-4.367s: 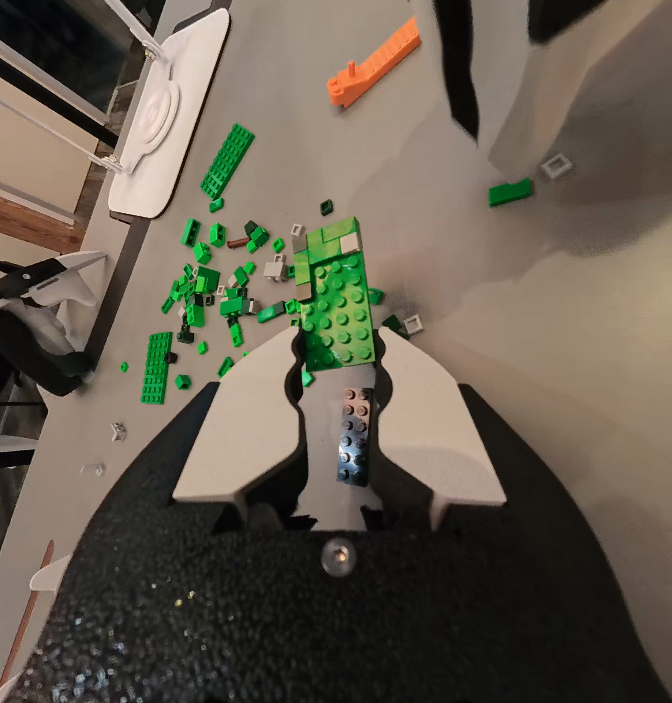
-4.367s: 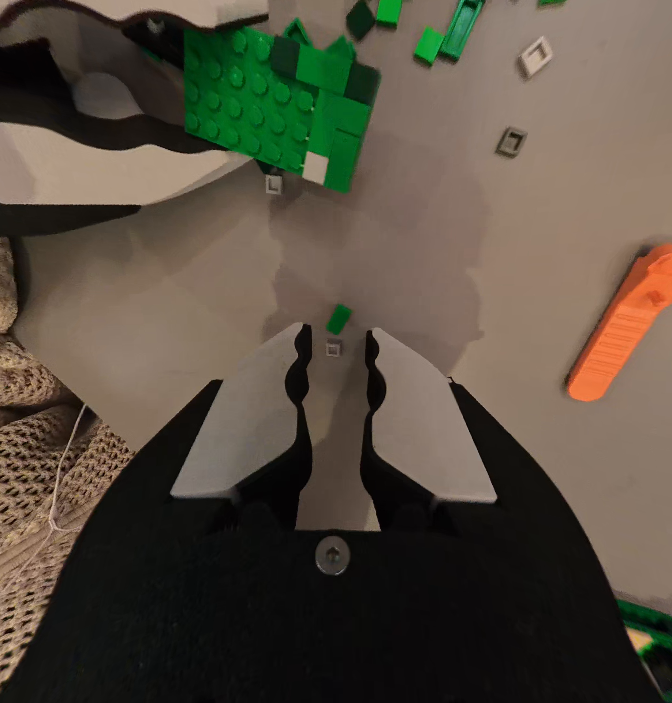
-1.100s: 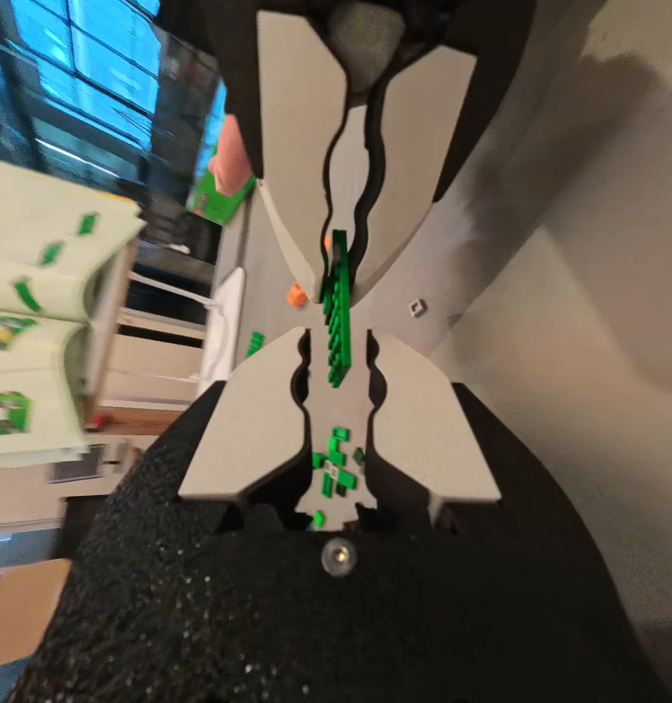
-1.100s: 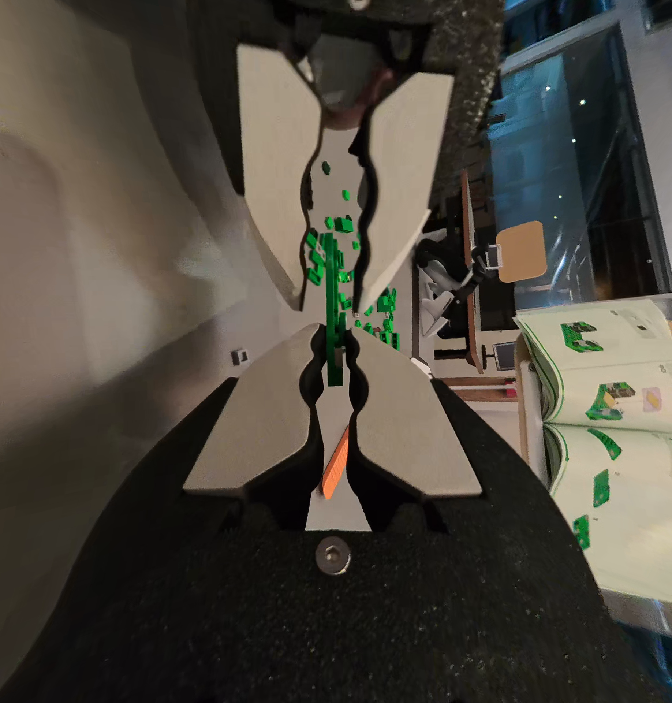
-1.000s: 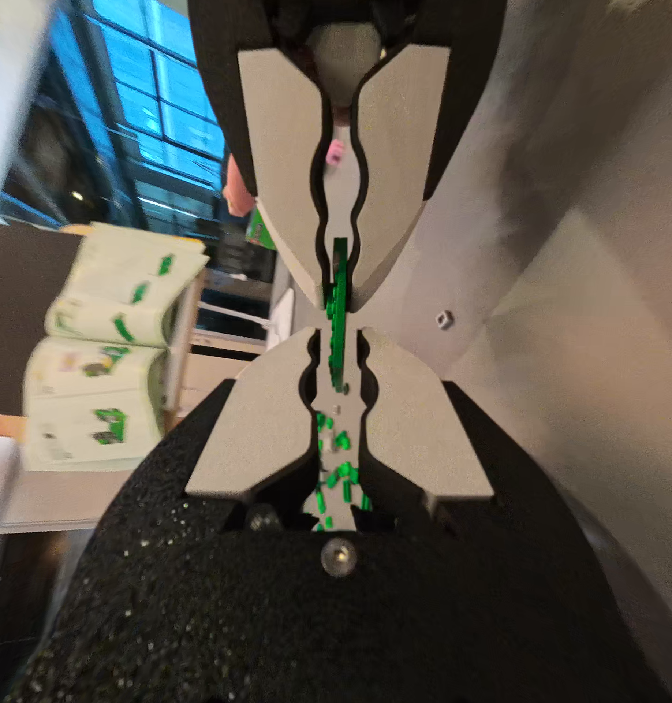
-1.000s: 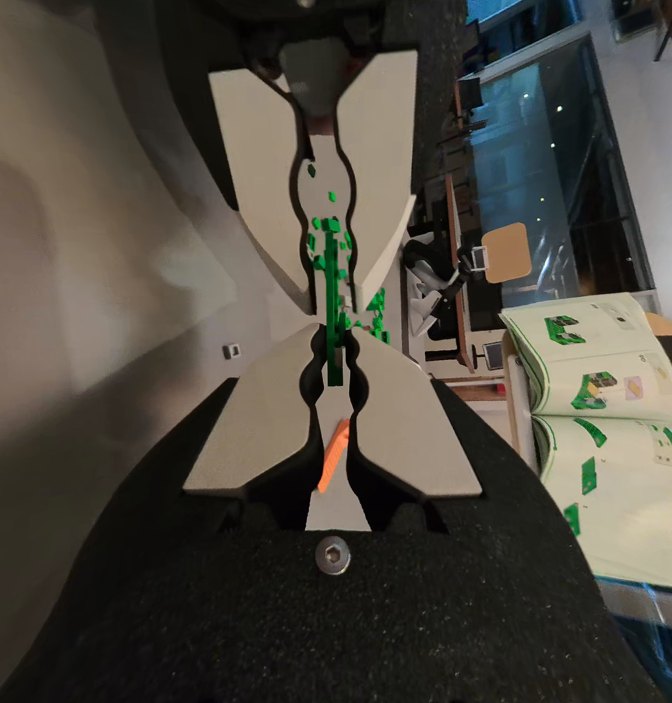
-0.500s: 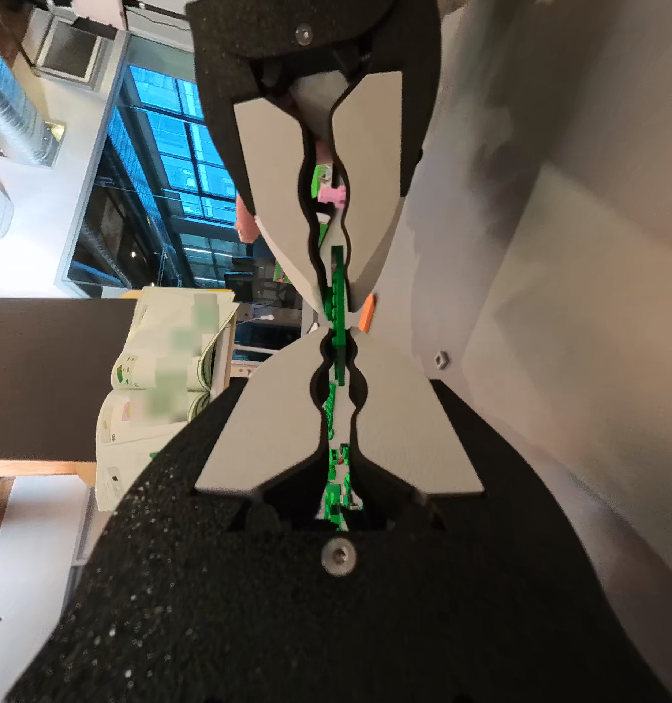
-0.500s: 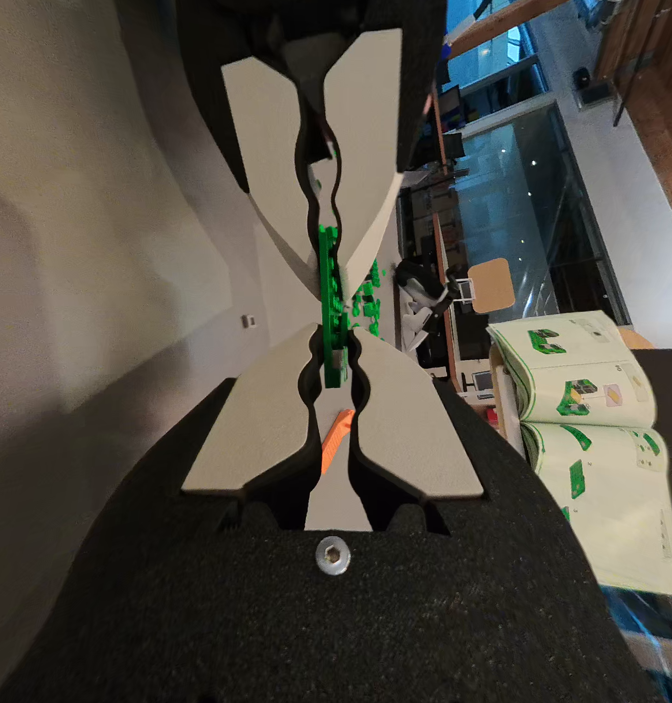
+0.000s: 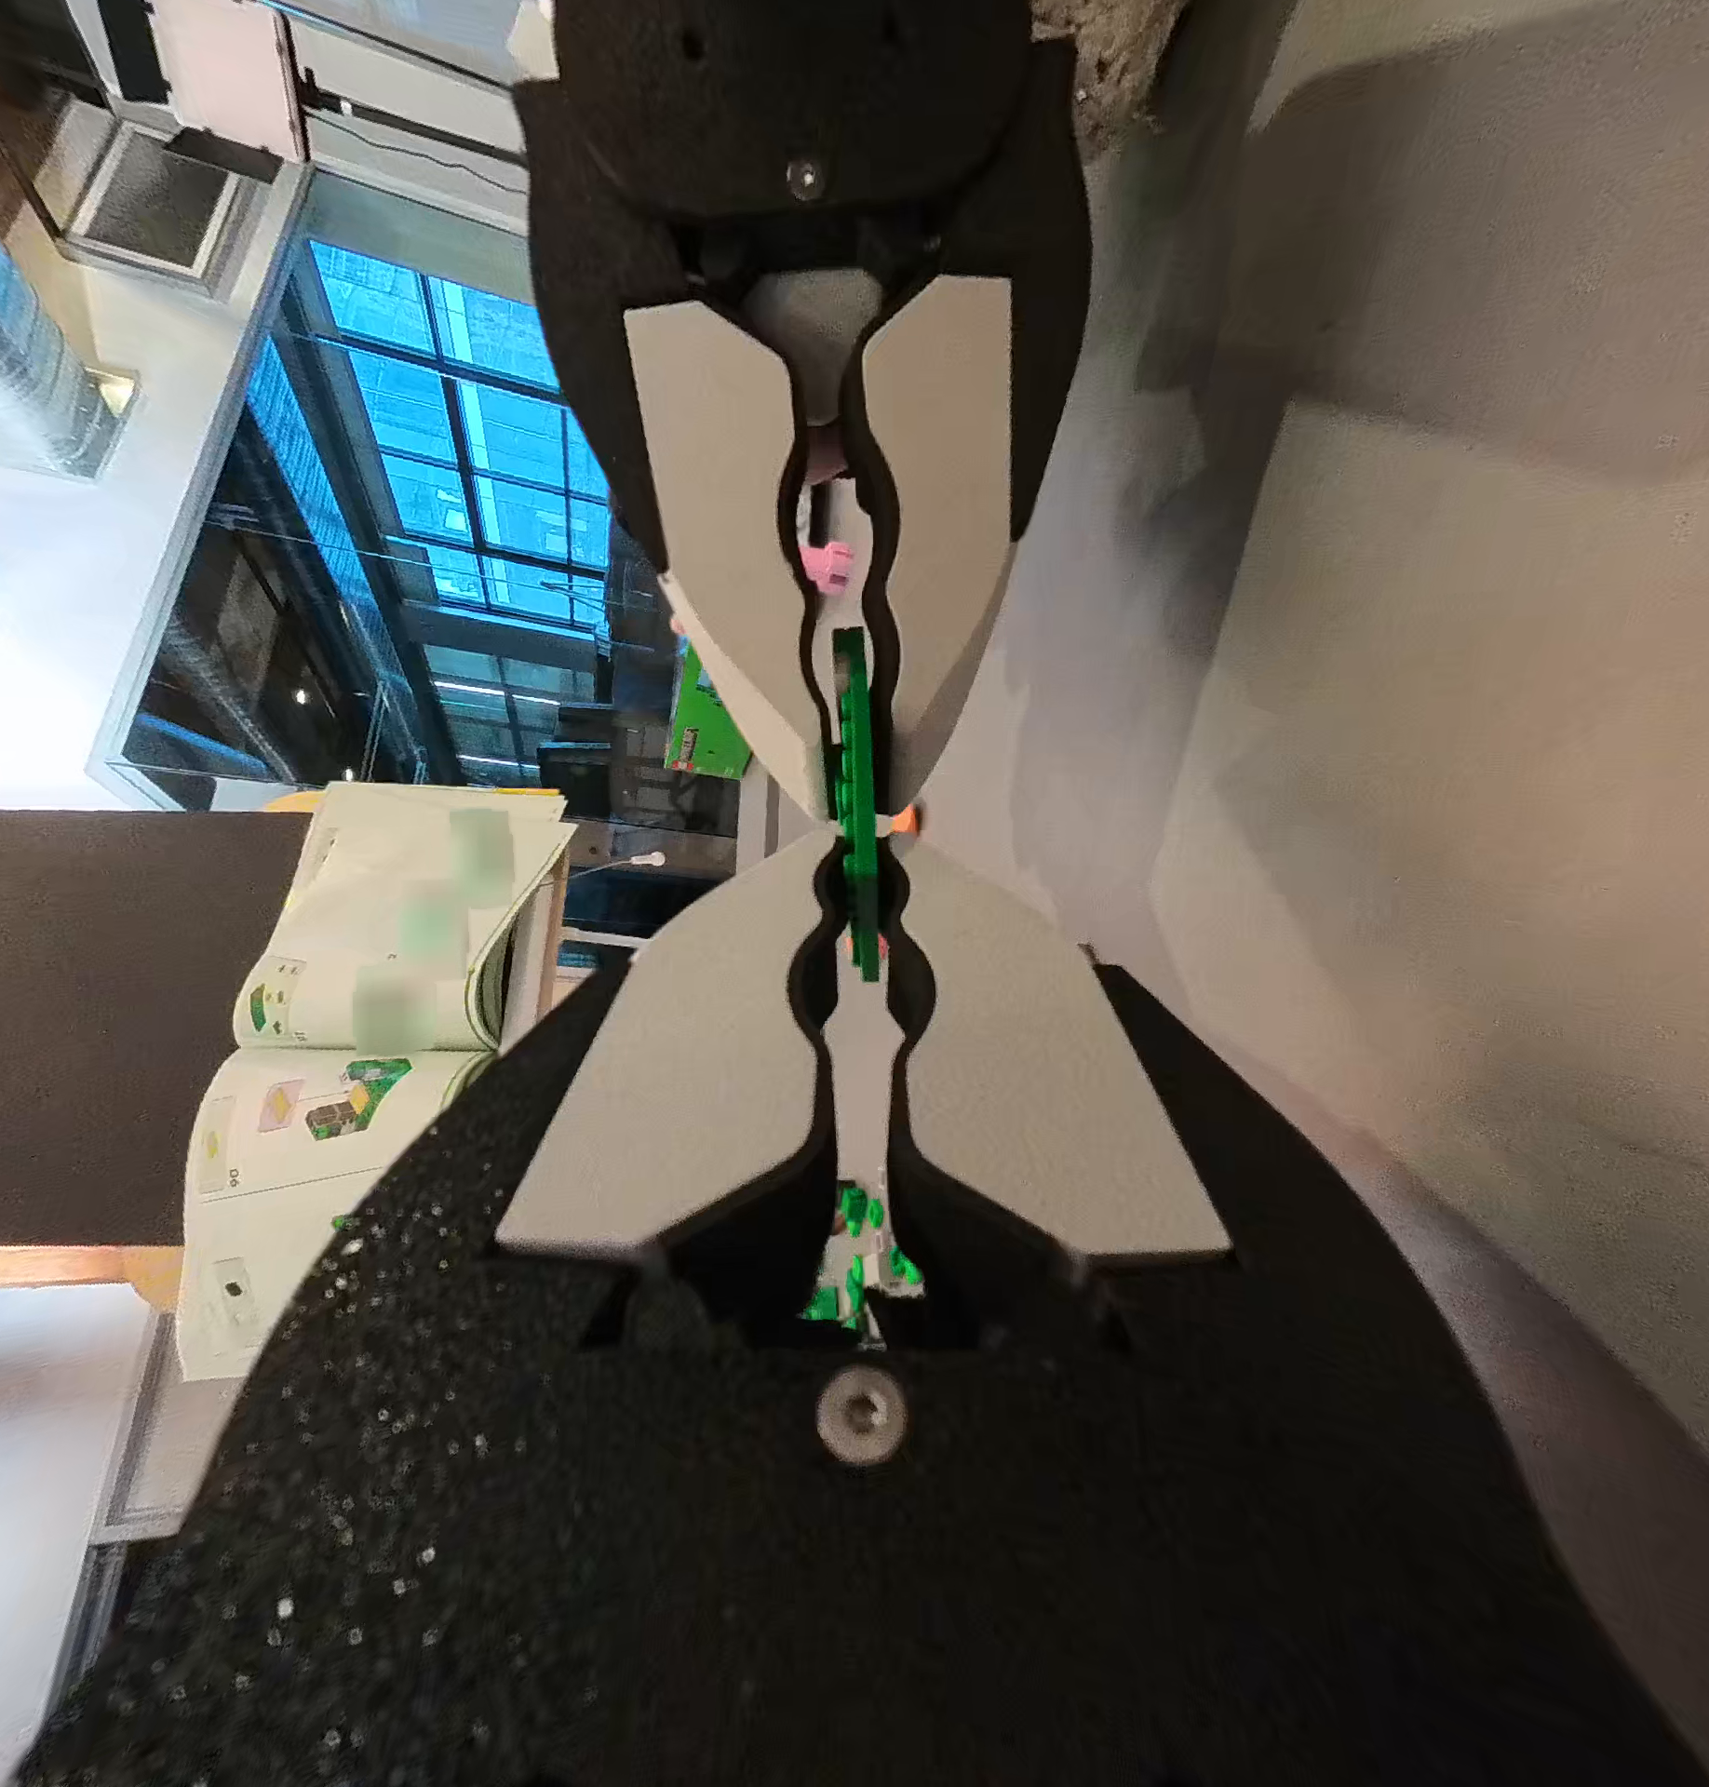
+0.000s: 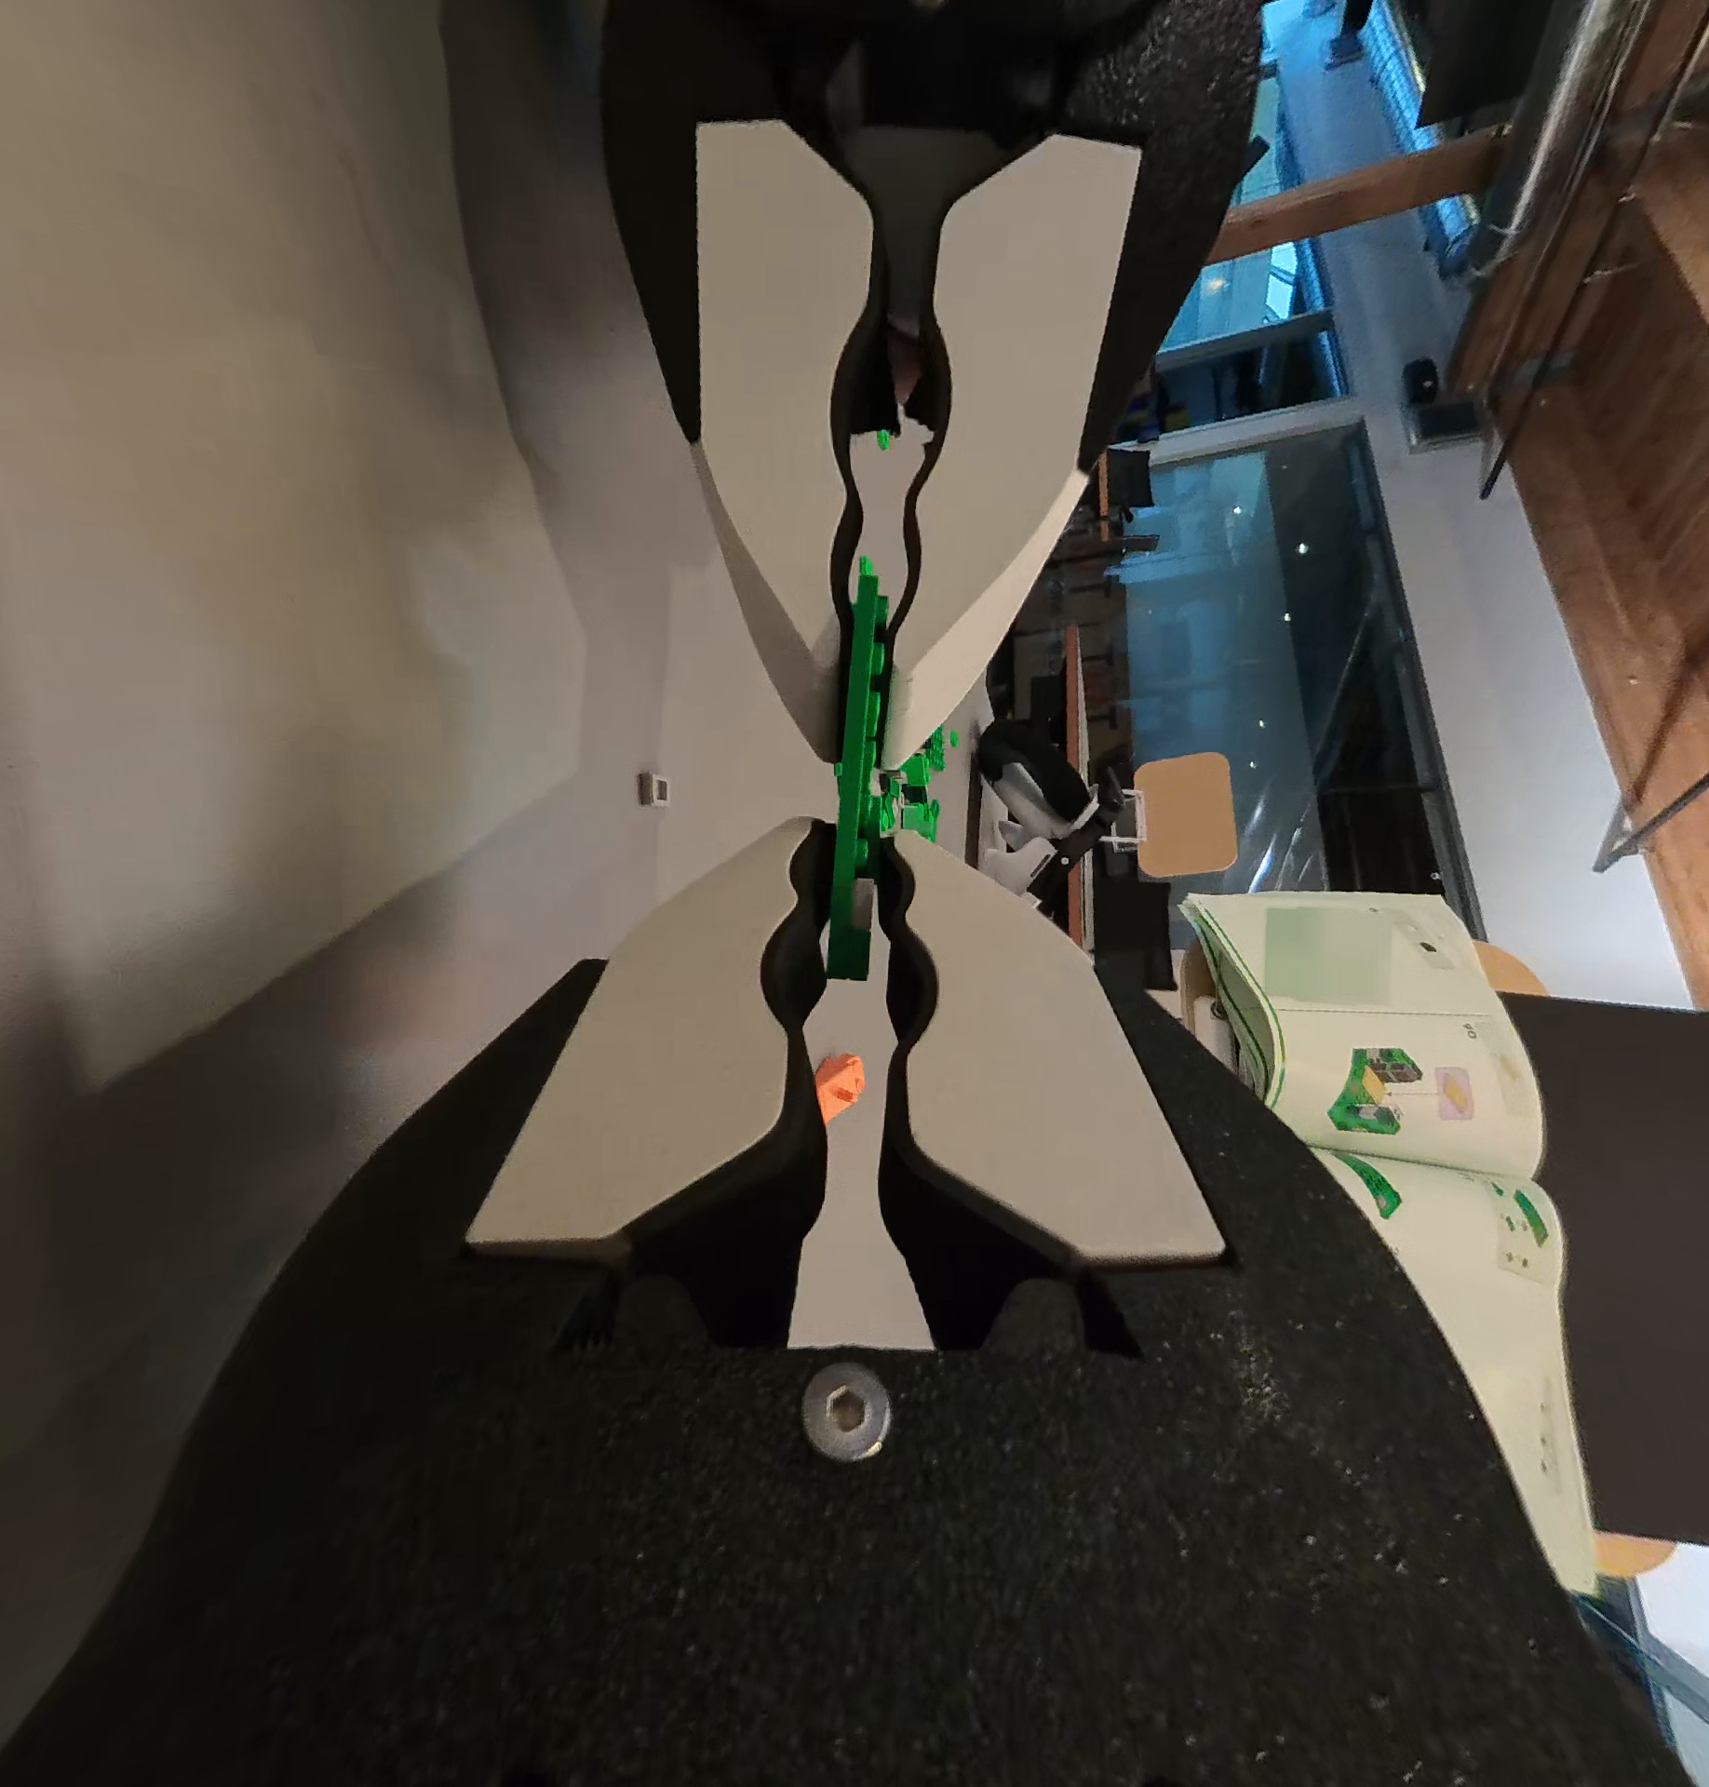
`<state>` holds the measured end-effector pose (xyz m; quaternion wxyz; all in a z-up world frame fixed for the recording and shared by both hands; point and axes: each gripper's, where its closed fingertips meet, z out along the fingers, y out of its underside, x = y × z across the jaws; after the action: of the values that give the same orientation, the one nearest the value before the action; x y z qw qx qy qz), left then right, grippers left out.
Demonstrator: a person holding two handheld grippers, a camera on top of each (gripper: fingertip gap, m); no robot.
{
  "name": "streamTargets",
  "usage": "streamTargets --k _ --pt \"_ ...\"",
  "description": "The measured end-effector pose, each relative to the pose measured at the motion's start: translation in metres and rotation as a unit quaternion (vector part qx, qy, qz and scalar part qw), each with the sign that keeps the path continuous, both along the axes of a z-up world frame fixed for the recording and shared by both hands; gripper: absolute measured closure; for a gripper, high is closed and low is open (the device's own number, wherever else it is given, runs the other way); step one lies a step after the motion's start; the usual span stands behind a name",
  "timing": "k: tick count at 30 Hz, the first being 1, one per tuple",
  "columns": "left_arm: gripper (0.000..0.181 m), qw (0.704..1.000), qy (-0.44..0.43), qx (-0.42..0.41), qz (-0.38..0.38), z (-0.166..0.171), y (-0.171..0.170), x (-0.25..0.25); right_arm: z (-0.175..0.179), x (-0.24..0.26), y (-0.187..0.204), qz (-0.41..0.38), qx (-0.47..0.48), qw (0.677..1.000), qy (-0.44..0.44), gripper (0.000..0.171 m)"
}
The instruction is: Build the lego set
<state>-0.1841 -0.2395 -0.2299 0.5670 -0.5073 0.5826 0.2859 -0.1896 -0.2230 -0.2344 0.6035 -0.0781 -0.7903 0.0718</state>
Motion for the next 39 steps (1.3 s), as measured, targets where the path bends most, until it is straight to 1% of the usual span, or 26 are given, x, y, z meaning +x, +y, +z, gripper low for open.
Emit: streamTargets --k 2,5,7,8,9,10,11,12,15,16,18,19,20,22,24,25,26,27,28,29,30,32,35,37,39 --pt "0.177 1.000 -0.008 -0.006 0.003 -0.001 0.000 0.000 -0.001 0.000 0.001 -0.007 0.004 1.000 -0.006 0.165" --pt "0.175 0.998 -0.053 -0.020 0.011 0.001 0.003 0.000 0.001 0.000 0.003 -0.014 -0.016 1.000 -0.015 0.165" --pt "0.154 0.997 -0.073 -0.010 0.010 0.005 0.004 0.003 0.000 0.001 0.001 -0.010 -0.027 0.999 -0.025 0.165" --pt "0.151 0.997 -0.071 -0.018 0.008 0.002 0.004 0.005 -0.002 0.001 -0.001 -0.007 -0.030 0.999 -0.031 0.165" --pt "0.152 0.998 -0.064 -0.019 0.006 -0.001 0.004 0.006 -0.004 0.001 -0.004 -0.004 -0.031 0.999 -0.037 0.165" --pt "0.158 0.998 -0.052 -0.018 0.002 -0.004 0.003 0.008 -0.006 0.001 -0.006 -0.004 -0.030 0.999 -0.043 0.165" --pt "0.164 0.999 -0.040 -0.020 -0.002 -0.007 0.002 0.009 -0.007 0.001 -0.005 -0.007 -0.030 0.998 -0.048 0.165" --pt "0.175 0.999 -0.036 -0.011 -0.001 -0.007 0.003 0.008 -0.007 0.001 -0.005 -0.008 -0.039 0.998 -0.049 0.165" --pt "0.176 0.998 -0.063 -0.020 0.003 -0.001 0.004 0.006 0.000 0.000 -0.004 -0.014 -0.105 0.994 -0.036 0.164" --pt "0.176 0.998 -0.066 -0.008 0.005 0.003 0.004 0.004 0.005 -0.001 -0.003 -0.017 -0.121 0.992 -0.023 0.164" --pt "0.176 0.998 -0.054 -0.002 0.012 0.003 0.005 -0.001 0.010 -0.002 0.004 -0.032 -0.123 0.992 -0.003 0.148" --pt "0.176 0.999 -0.052 -0.002 0.015 0.003 0.005 -0.002 0.011 -0.001 0.006 -0.034 -0.119 0.992 0.001 0.147" --pt "0.176 0.999 -0.051 -0.001 0.016 0.003 0.006 -0.003 0.010 0.000 0.007 -0.031 -0.116 0.993 0.005 0.148" --pt "0.176 0.998 -0.058 0.006 0.015 0.007 0.006 -0.002 0.008 0.001 0.004 -0.018 -0.090 0.996 0.010 0.164" --pt "0.176 0.997 -0.076 -0.011 0.016 0.005 0.005 -0.003 0.007 0.000 0.004 -0.018 -0.058 0.998 0.010 0.164" --pt "0.175 0.994 -0.104 -0.019 0.021 0.007 0.007 -0.004 0.009 -0.001 0.006 -0.021 -0.054 0.998 0.017 0.165" --pt "0.172 0.989 -0.141 -0.036 0.028 0.008 0.010 -0.005 0.012 -0.001 0.009 -0.026 -0.043 0.998 0.032 0.164" --pt "0.154 0.982 -0.173 -0.070 0.036 0.006 0.012 -0.006 0.015 -0.001 0.014 -0.032 -0.022 0.998 0.048 0.165" --pt "0.140 0.973 -0.202 -0.106 0.044 0.003 0.014 -0.008 0.018 -0.001 0.018 -0.038 0.000 0.997 0.065 0.165" --pt "0.132 0.962 -0.231 -0.138 0.048 0.000 0.015 -0.009 0.020 -0.001 0.021 -0.041 0.018 0.996 0.079 0.165" --pt "0.128 0.951 -0.258 -0.163 0.046 -0.001 0.016 -0.009 0.019 -0.001 0.022 -0.042 0.032 0.995 0.081 0.165" --pt "0.126 0.927 -0.309 -0.208 0.036 -0.003 0.015 -0.005 0.018 -0.001 0.023 -0.042 0.065 0.993 0.086 0.165" --pt "0.132 0.893 -0.365 -0.261 0.032 -0.005 0.017 -0.001 0.014 -0.001 0.023 -0.039 0.100 0.991 0.085 0.165" --pt "0.148 0.886 -0.375 -0.269 0.034 -0.006 0.018 -0.004 0.011 -0.001 0.020 -0.030 0.108 0.990 0.081 0.165" --pt "0.149 0.889 -0.366 -0.274 0.031 -0.008 0.017 -0.006 0.009 -0.002 0.019 -0.031 0.089 0.993 0.077 0.165"
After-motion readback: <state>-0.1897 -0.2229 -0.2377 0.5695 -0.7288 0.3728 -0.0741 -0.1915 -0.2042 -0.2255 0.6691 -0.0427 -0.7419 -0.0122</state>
